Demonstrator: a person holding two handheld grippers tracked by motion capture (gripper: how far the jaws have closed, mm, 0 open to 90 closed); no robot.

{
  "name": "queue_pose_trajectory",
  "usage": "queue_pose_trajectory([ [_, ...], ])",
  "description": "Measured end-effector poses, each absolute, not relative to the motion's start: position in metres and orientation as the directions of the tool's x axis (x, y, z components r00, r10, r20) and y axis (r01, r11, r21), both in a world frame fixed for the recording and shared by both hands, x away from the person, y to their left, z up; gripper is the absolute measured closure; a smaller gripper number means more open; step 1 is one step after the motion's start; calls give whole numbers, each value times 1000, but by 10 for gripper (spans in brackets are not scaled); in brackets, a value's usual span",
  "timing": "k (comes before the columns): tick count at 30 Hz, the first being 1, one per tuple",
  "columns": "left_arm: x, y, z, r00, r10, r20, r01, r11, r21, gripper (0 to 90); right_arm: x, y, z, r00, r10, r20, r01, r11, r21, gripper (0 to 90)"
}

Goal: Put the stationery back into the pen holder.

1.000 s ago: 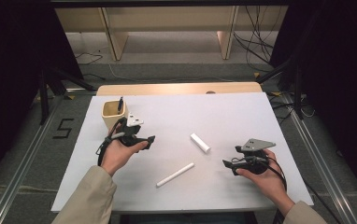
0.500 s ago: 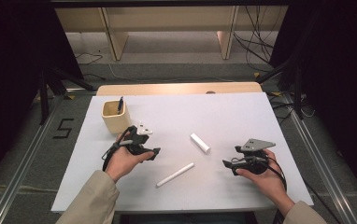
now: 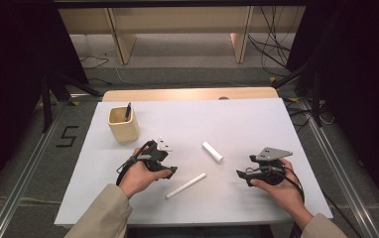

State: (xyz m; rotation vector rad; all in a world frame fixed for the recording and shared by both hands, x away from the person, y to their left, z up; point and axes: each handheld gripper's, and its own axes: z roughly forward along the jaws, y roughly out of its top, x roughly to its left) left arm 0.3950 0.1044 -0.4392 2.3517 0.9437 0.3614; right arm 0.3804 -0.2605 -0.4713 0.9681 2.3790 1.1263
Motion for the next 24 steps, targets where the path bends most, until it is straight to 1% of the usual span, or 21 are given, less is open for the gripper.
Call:
queue_pose_trajectory([
  [24, 386, 87, -449, 760, 650, 29, 527, -642, 556, 390, 380, -260, -471, -711, 703, -12, 436, 454, 777, 233],
])
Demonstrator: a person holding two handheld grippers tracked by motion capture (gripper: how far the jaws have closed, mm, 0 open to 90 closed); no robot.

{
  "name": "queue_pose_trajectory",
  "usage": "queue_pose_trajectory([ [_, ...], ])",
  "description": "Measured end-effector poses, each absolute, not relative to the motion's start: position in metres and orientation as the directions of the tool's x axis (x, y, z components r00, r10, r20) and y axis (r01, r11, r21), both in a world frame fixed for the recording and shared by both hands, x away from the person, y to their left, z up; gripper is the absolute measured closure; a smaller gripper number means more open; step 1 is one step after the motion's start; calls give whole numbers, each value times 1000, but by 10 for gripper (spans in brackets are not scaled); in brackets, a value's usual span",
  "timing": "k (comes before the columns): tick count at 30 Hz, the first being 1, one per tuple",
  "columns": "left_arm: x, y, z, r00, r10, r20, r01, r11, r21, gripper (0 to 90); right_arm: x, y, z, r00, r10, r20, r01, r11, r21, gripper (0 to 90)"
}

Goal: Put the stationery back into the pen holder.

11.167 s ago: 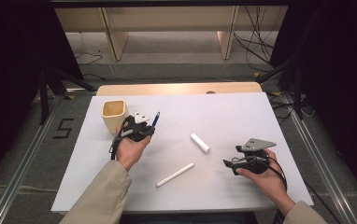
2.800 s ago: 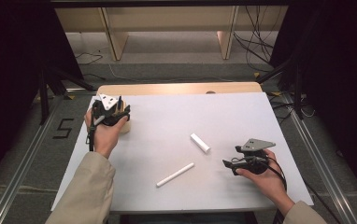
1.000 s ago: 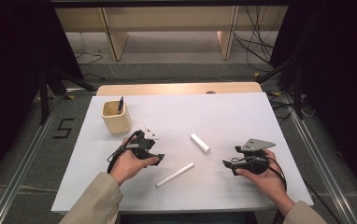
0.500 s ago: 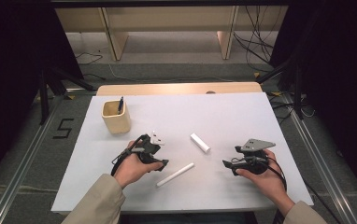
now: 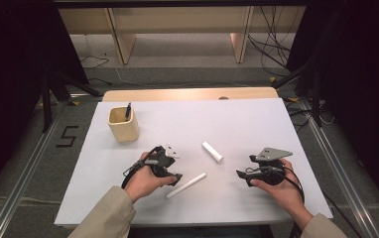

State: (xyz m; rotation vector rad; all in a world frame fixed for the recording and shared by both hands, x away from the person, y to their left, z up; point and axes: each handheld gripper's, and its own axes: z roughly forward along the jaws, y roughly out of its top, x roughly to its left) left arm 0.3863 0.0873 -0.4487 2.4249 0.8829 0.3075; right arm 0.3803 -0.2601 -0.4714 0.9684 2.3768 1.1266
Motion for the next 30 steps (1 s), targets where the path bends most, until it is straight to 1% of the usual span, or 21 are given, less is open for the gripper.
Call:
queue_pose_trajectory([
  [14, 383, 76, -454, 784, 620, 31, 517, -680, 519, 395, 380, -260, -471, -712, 702, -12, 435, 454, 777, 233],
  [22, 382, 69, -458, 801, 598, 22, 516, -710, 478, 414, 380, -260, -471, -712, 702, -12, 435, 454, 778, 233],
  [30, 382, 63, -458, 818, 575, 22, 502, -731, 461, 430, 380, -260, -471, -712, 702, -11, 436, 453, 778, 233],
])
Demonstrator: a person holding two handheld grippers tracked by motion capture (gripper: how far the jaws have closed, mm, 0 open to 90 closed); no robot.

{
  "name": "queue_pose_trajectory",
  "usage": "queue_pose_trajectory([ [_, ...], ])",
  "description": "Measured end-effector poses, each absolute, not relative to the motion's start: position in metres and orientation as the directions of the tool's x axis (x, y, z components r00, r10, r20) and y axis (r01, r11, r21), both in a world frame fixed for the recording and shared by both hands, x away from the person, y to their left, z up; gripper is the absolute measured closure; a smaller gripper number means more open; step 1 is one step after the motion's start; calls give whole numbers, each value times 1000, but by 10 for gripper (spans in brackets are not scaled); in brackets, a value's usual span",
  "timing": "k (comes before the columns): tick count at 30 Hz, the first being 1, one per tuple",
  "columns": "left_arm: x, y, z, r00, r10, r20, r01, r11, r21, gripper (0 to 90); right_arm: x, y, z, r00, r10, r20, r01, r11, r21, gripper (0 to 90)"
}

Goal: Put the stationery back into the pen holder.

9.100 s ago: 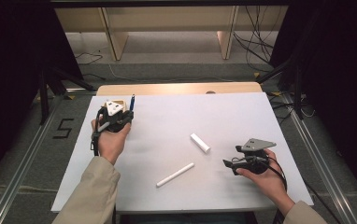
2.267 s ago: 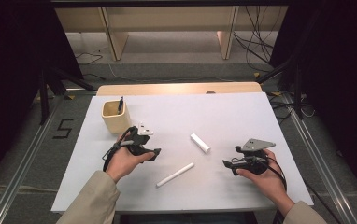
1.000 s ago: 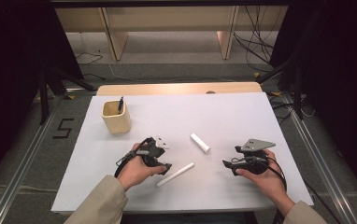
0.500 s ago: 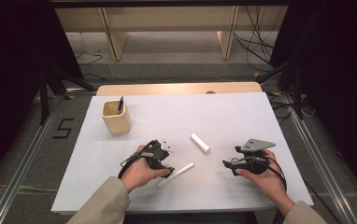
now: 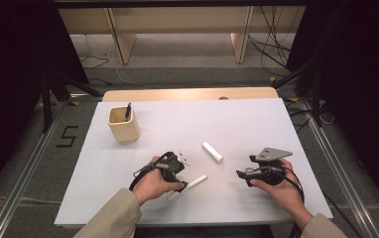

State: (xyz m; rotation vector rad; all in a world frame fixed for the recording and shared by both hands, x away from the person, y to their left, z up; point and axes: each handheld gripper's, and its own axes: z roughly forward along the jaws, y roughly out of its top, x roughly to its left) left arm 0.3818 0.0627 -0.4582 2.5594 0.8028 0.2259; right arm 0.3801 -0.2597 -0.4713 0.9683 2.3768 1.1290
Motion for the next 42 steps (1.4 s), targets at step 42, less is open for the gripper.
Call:
queue_pose_trajectory([
  [42, 372, 39, -462, 882, 471, 1, 442, -828, 346, 605, 380, -259, -472, -713, 702, -9, 437, 454, 776, 233],
])
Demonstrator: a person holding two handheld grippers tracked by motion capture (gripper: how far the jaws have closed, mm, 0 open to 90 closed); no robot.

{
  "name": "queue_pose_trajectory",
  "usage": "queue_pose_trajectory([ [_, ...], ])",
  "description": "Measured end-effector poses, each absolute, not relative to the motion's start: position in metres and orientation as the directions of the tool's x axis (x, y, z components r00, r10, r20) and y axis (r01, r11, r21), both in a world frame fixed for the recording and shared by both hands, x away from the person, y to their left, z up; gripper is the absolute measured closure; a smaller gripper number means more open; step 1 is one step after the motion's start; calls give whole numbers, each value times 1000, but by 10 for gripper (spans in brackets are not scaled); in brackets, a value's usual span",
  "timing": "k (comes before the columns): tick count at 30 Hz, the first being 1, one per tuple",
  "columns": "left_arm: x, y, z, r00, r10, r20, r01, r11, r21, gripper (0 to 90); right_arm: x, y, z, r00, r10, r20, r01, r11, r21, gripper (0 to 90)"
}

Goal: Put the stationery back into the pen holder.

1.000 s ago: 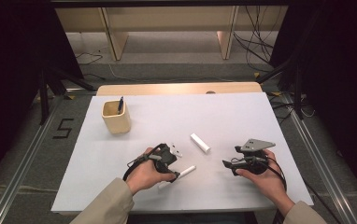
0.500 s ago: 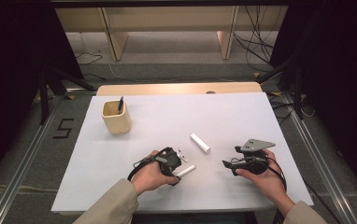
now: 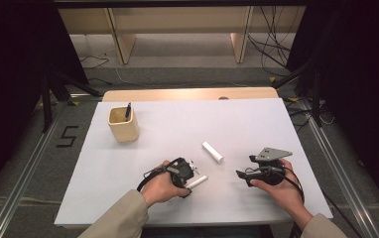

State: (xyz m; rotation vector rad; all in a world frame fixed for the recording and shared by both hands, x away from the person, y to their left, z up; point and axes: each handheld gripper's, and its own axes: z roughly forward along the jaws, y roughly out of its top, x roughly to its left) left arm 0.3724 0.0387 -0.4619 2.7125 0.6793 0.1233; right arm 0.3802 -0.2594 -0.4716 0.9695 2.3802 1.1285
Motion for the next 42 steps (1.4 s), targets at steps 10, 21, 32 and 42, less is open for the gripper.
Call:
queue_pose_trajectory([
  [10, 374, 37, -462, 886, 464, -6, 439, -834, 335, 625, 380, -259, -472, -713, 701, -8, 438, 454, 776, 232],
  [21, 375, 37, -462, 889, 459, -3, 434, -839, 328, 652, 380, -260, -472, -713, 702, -9, 437, 454, 777, 232],
  [32, 374, 36, -462, 883, 469, -4, 445, -833, 328, 674, 380, -260, -472, -713, 701, -9, 437, 455, 776, 232],
  [42, 375, 35, -461, 882, 472, -5, 449, -836, 315, 695, 380, -260, -472, -713, 701, -9, 437, 455, 776, 232],
])
